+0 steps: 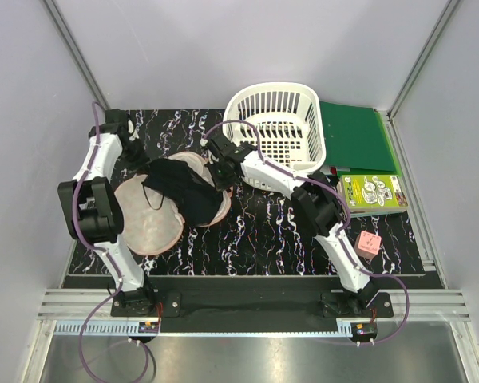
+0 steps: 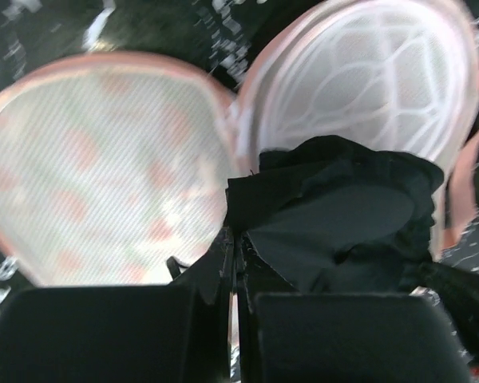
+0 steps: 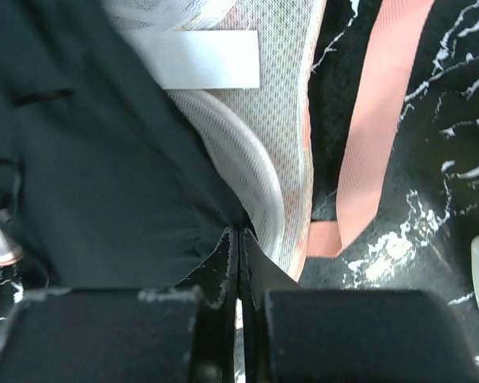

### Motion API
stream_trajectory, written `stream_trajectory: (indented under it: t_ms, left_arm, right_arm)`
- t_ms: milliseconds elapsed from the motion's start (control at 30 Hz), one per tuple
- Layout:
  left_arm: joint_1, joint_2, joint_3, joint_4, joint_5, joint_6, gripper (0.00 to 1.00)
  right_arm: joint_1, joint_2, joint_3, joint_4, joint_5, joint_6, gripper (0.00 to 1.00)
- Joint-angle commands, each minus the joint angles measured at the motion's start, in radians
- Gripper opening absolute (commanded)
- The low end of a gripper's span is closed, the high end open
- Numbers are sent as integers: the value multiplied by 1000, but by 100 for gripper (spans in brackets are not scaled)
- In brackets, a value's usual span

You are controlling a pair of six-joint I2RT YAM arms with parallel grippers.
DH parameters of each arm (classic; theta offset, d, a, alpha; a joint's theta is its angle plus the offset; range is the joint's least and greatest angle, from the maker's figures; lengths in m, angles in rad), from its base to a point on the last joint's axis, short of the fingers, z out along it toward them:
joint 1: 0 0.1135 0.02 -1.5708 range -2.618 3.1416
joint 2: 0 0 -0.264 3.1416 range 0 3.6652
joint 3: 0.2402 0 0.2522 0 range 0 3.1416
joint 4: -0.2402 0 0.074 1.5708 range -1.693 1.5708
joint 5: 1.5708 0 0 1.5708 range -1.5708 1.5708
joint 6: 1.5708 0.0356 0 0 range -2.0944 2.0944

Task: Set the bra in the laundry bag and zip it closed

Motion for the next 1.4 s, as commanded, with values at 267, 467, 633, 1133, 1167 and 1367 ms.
stream_trajectory:
  t_ms: [267, 467, 633, 1133, 1167, 1367]
  left_arm:
    - [-85, 127, 146, 60, 109, -27, 3]
    - [-86, 210, 191, 49, 86, -24, 5]
    - [-86, 262, 234, 25, 86, -18, 8]
    - [-86, 169, 294, -9, 31, 60, 65]
    - [-86, 169, 288, -11, 38, 60, 65]
    - [-85, 187, 196, -29, 86, 63, 65]
  right_arm:
    - [9, -111, -25, 32, -29, 66, 0]
    - [11, -103, -37, 34, -68, 98, 0]
    - [12, -117, -58, 35, -80, 124, 0]
    - [12, -100, -39, 43, -91, 147, 8]
    - [14, -98, -35, 43, -94, 153, 10]
    - [12, -112, -57, 40, -100, 150, 16]
